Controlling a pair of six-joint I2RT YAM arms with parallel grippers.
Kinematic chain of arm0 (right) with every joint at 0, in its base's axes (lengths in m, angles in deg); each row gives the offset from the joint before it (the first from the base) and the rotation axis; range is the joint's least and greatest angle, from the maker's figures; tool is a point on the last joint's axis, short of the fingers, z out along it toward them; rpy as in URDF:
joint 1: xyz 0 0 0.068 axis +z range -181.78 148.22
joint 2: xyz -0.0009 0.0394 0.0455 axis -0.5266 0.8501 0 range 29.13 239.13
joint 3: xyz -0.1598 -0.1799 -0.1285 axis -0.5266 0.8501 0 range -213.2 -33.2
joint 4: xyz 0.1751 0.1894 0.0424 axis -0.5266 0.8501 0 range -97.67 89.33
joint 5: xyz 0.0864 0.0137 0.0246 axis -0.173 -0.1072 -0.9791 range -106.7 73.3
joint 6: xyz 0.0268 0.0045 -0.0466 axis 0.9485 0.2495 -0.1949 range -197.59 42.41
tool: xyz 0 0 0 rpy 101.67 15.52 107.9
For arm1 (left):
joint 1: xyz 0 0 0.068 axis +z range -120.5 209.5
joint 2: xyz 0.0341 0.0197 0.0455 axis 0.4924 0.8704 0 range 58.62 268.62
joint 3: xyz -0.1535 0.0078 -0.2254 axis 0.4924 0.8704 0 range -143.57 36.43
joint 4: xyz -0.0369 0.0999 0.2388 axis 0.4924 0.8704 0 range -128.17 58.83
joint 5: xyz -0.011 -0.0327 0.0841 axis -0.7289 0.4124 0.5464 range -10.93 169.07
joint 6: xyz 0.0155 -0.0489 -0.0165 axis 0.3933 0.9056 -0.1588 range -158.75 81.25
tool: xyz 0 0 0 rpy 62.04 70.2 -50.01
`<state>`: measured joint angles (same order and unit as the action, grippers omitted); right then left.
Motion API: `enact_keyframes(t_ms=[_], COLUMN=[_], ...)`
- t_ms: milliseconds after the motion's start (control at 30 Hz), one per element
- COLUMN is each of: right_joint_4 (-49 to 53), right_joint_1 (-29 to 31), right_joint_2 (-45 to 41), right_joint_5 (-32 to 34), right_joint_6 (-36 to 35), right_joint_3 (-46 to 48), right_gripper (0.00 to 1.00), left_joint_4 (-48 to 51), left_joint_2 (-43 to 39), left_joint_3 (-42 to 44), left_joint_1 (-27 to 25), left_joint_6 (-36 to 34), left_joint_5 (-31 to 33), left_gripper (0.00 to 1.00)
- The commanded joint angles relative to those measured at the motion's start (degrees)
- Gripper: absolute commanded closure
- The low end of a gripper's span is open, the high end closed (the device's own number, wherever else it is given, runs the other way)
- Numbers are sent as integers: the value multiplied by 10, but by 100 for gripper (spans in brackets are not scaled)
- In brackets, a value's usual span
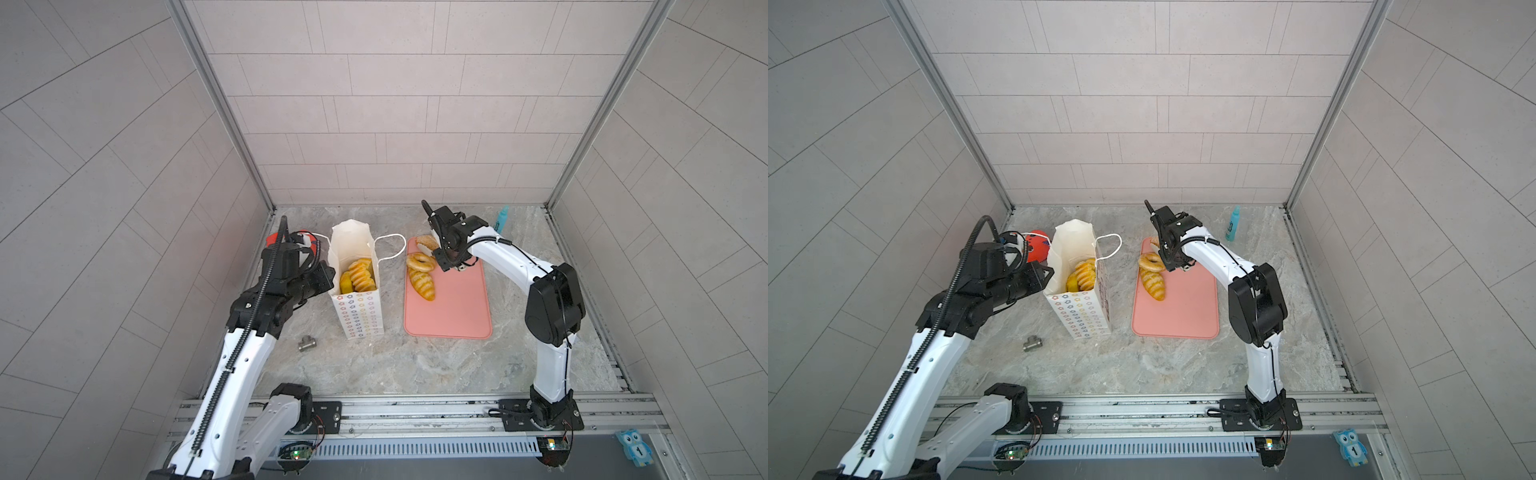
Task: Place the fake bread into the paper bag
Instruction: 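Move the open tongs with the right gripper over the sugared bun, then close the tongs on the sugared bun with the right gripper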
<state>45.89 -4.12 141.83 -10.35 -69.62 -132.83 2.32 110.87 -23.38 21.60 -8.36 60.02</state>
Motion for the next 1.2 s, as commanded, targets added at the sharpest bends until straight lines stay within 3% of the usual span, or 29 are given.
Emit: enact_keyframes(t_ms=[0, 667, 1167], right_joint_4=[7, 17, 12], right_joint_1=[-8, -12, -12], right_joint_2=[10, 43, -23], right_joint_5=[-3, -19, -7], right_joint_6=[2, 12, 22], right_joint_3=[-19, -39, -19], right_gripper=[48, 61, 64], left_joint_4=[-9, -13, -10], left_joint_2=[3, 13, 10], left_joint_3=[1, 2, -3], left_joint_1=[0, 1, 0], left_joint_6=[-8, -9, -7], left_joint_5=[-2, 3, 4], left_gripper=[87, 87, 87])
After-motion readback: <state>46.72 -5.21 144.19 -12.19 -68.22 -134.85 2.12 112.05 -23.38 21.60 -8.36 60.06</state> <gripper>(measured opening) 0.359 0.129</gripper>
